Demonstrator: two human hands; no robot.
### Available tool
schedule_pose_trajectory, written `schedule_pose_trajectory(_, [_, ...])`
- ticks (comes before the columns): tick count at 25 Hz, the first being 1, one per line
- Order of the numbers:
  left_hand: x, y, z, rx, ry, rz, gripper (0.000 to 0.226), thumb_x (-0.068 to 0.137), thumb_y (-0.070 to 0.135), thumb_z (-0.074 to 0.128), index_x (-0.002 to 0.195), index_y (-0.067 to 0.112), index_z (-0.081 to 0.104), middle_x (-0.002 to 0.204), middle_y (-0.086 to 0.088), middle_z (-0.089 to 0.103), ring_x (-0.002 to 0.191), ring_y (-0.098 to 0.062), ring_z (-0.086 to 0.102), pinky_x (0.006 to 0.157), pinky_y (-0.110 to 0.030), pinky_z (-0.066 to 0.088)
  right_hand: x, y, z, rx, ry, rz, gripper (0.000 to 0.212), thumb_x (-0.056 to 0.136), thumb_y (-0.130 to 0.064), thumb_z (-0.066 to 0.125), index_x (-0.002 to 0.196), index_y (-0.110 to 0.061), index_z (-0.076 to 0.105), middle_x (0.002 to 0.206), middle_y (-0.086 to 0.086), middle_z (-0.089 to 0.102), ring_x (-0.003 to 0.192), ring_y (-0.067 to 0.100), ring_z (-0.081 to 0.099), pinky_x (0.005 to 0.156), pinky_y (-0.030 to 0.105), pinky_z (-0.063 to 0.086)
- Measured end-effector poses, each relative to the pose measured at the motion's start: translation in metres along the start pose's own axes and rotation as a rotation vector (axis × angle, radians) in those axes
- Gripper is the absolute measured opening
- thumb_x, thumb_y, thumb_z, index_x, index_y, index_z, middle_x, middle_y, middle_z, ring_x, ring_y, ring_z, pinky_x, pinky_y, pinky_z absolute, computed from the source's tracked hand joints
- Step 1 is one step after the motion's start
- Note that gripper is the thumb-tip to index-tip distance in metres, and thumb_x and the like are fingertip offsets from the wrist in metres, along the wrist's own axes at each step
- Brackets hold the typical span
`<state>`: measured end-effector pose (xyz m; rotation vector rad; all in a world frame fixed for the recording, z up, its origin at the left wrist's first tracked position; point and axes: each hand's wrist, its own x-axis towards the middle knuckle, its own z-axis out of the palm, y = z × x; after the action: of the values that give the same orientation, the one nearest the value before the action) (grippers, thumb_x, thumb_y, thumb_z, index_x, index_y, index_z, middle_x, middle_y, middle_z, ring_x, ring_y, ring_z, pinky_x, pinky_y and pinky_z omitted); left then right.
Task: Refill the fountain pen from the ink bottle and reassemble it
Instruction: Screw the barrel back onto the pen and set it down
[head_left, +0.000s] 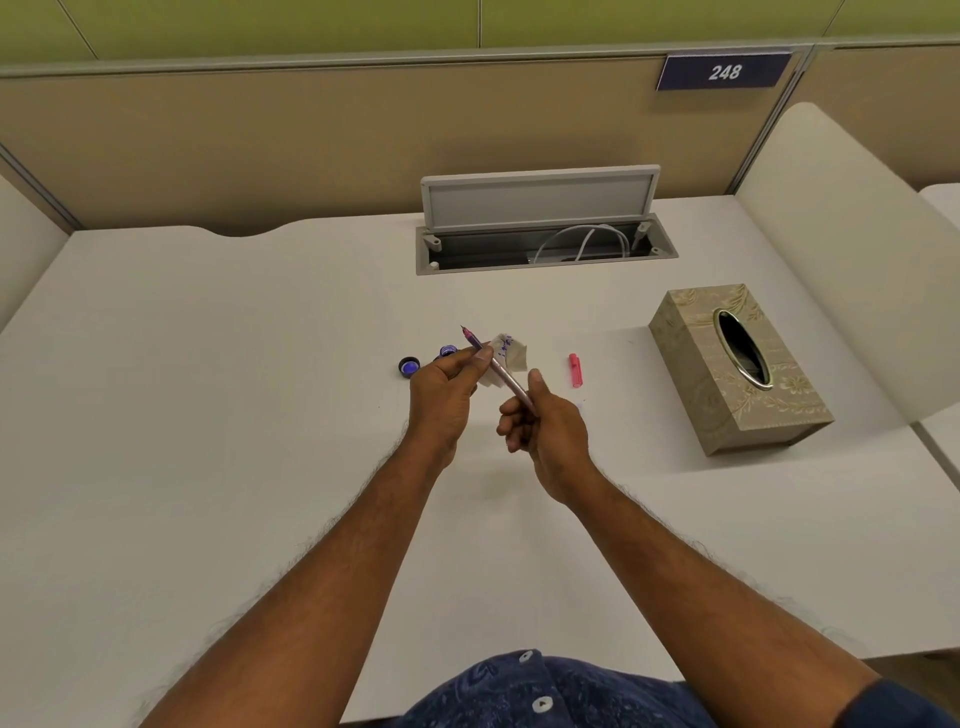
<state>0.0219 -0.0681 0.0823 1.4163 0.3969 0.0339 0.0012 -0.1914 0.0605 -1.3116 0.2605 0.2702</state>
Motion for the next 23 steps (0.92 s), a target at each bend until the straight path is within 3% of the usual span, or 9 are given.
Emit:
schedule_pose_trajectory(2, [-0.001, 0.002, 0.000, 0.004, 0.002, 0.008, 0.024, 0.088, 0.024, 0.067, 0.103, 0.007, 0.075, 0.087, 0.009, 0.071, 0.095, -0.013, 0.062, 0.082, -0.025, 0.048, 0.001, 0.001, -0.001, -0.034, -0.009, -0.029, 0.043, 0.099, -0.042, 0.046, 0.088, -0.007, 0.070, 0.060, 0.010, 0.062, 0.046, 0.019, 0.048, 0.049, 0.027, 0.042])
schedule_pose_trajectory(4, [-0.001, 0.003, -0.001, 0.002, 0.022, 0.011, 0.025, 0.088, 0.023, 0.067, 0.104, 0.006, 0.074, 0.082, 0.014, 0.068, 0.096, -0.015, 0.062, 0.084, -0.026, 0.049, 0.002, 0.004, -0.004, -0.026, -0.005, -0.114, 0.019, 0.094, -0.025, 0.060, 0.101, -0.008, 0.066, 0.060, 0.007, 0.061, 0.048, 0.018, 0.047, 0.052, 0.030, 0.040])
schedule_pose_trajectory(6, [0.000, 0.003, -0.001, -0.001, 0.038, 0.008, 0.025, 0.088, 0.023, 0.067, 0.105, 0.005, 0.074, 0.082, 0.014, 0.067, 0.098, -0.018, 0.062, 0.084, -0.028, 0.049, 0.002, 0.005, -0.007, -0.020, 0.000, -0.145, 0.012, 0.092, -0.014, 0.063, 0.100, -0.005, 0.062, 0.063, 0.008, 0.063, 0.047, 0.017, 0.050, 0.055, 0.030, 0.044])
schedule_pose_trajectory(11, [-0.001, 0.004, -0.001, -0.039, 0.032, -0.004, 0.023, 0.088, 0.022, 0.067, 0.102, 0.006, 0.075, 0.079, 0.015, 0.070, 0.094, -0.014, 0.063, 0.080, -0.025, 0.049, 0.002, -0.003, -0.005, -0.060, -0.009, -0.002, 0.051, 0.099, -0.045, 0.044, 0.083, -0.004, 0.070, 0.061, 0.012, 0.065, 0.042, 0.020, 0.049, 0.047, 0.026, 0.043])
schedule_pose_trajectory(14, [0.002, 0.003, -0.003, -0.029, 0.070, -0.011, 0.025, 0.087, 0.023, 0.068, 0.104, 0.005, 0.074, 0.093, 0.001, 0.072, 0.097, -0.018, 0.062, 0.079, -0.025, 0.049, 0.002, -0.001, -0.008, -0.030, -0.037, -0.074, 0.025, 0.096, -0.028, 0.057, 0.100, -0.006, 0.067, 0.063, 0.009, 0.066, 0.047, 0.017, 0.053, 0.055, 0.029, 0.046])
schedule_pose_trajectory(16, [0.003, 0.002, -0.004, -0.023, 0.080, -0.015, 0.026, 0.087, 0.023, 0.068, 0.105, 0.005, 0.074, 0.101, -0.006, 0.072, 0.098, -0.019, 0.062, 0.079, -0.025, 0.049, 0.002, 0.001, -0.011, -0.004, -0.036, -0.125, 0.011, 0.092, -0.013, 0.063, 0.100, -0.005, 0.064, 0.063, 0.007, 0.067, 0.049, 0.017, 0.056, 0.059, 0.031, 0.048])
schedule_pose_trajectory(17, [0.002, 0.003, -0.004, -0.024, 0.076, -0.016, 0.026, 0.087, 0.024, 0.068, 0.104, 0.006, 0.074, 0.102, -0.007, 0.072, 0.097, -0.018, 0.062, 0.079, -0.025, 0.049, 0.001, 0.002, -0.012, -0.013, -0.033, -0.121, 0.011, 0.093, -0.015, 0.061, 0.096, -0.005, 0.065, 0.064, 0.008, 0.068, 0.049, 0.018, 0.056, 0.059, 0.031, 0.048])
schedule_pose_trajectory(21, [0.001, 0.003, -0.003, -0.024, 0.060, -0.013, 0.024, 0.087, 0.025, 0.068, 0.102, 0.008, 0.075, 0.099, -0.003, 0.073, 0.096, -0.015, 0.063, 0.079, -0.024, 0.050, 0.000, -0.002, -0.010, -0.087, -0.020, -0.007, 0.045, 0.099, -0.041, 0.046, 0.088, -0.006, 0.071, 0.066, 0.012, 0.068, 0.047, 0.019, 0.053, 0.052, 0.026, 0.047])
schedule_pose_trajectory(23, [0.002, 0.003, -0.003, -0.026, 0.083, -0.026, 0.024, 0.087, 0.025, 0.068, 0.102, 0.008, 0.075, 0.099, -0.004, 0.073, 0.098, -0.017, 0.063, 0.081, -0.026, 0.051, -0.001, -0.002, -0.010, -0.107, -0.033, -0.062, 0.031, 0.098, -0.034, 0.053, 0.101, -0.007, 0.068, 0.069, 0.010, 0.070, 0.048, 0.018, 0.054, 0.053, 0.025, 0.048])
